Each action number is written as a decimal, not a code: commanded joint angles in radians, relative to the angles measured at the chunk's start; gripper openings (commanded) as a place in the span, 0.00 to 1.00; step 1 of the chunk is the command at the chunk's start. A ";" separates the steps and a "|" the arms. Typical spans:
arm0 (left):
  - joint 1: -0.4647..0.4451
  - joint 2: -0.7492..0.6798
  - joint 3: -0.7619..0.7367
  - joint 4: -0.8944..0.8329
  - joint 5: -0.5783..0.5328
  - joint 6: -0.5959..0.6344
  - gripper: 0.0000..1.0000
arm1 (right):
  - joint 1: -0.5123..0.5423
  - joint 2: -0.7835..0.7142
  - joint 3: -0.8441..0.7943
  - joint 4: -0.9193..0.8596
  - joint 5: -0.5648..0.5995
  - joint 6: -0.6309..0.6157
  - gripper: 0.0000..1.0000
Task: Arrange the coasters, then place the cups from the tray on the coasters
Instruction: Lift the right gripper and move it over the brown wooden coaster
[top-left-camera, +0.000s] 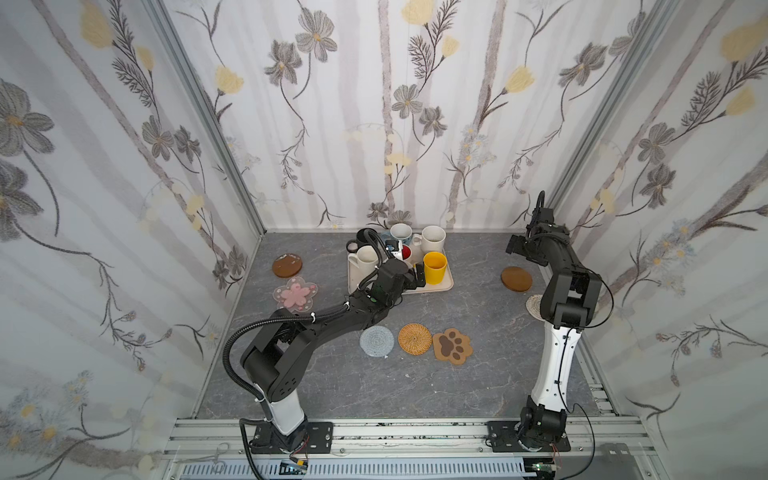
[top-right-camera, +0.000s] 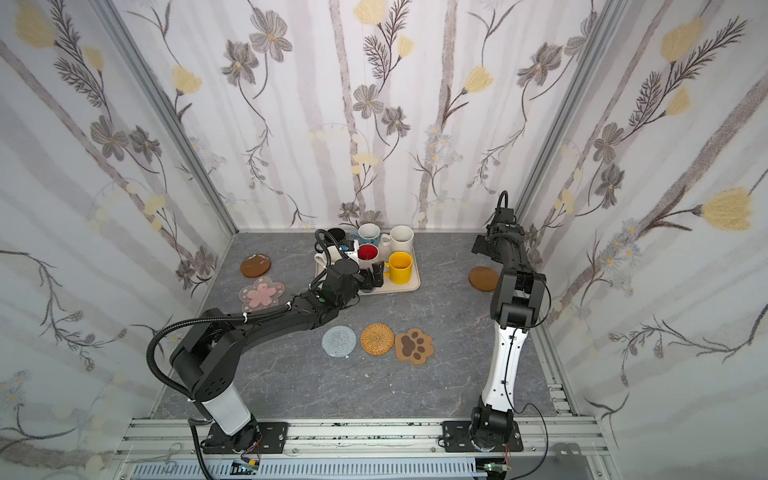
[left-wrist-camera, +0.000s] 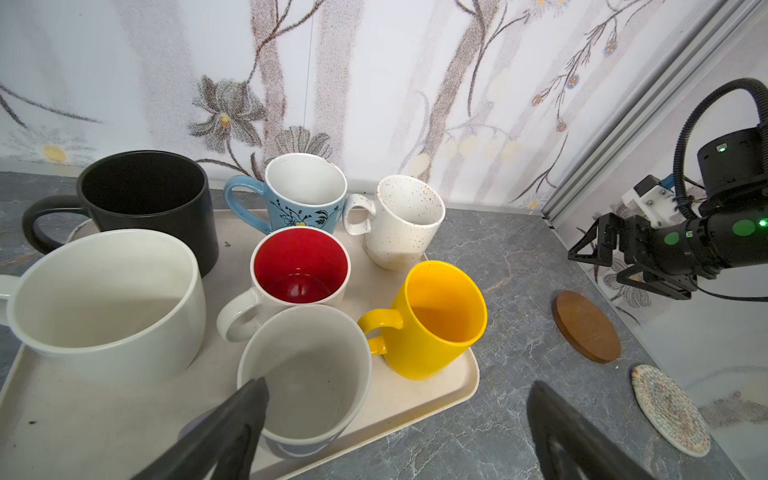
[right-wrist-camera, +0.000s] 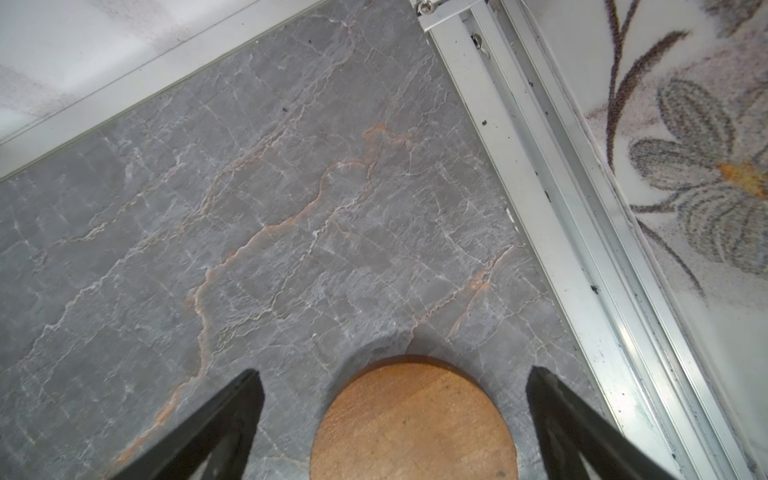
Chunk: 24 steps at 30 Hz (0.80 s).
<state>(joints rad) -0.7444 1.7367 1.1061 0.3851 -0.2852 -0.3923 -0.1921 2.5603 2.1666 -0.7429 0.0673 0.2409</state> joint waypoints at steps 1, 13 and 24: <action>0.001 0.001 -0.002 0.019 -0.005 0.012 1.00 | -0.001 0.022 0.010 -0.007 0.016 0.006 0.91; 0.000 -0.002 -0.016 0.019 0.007 0.008 1.00 | -0.007 0.061 0.051 -0.084 -0.070 0.058 0.79; 0.000 0.013 -0.021 0.018 0.010 0.014 1.00 | -0.023 0.112 0.149 -0.179 -0.130 0.039 0.55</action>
<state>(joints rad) -0.7444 1.7409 1.0840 0.3855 -0.2684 -0.3843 -0.2153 2.6507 2.2734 -0.8772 -0.0422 0.2871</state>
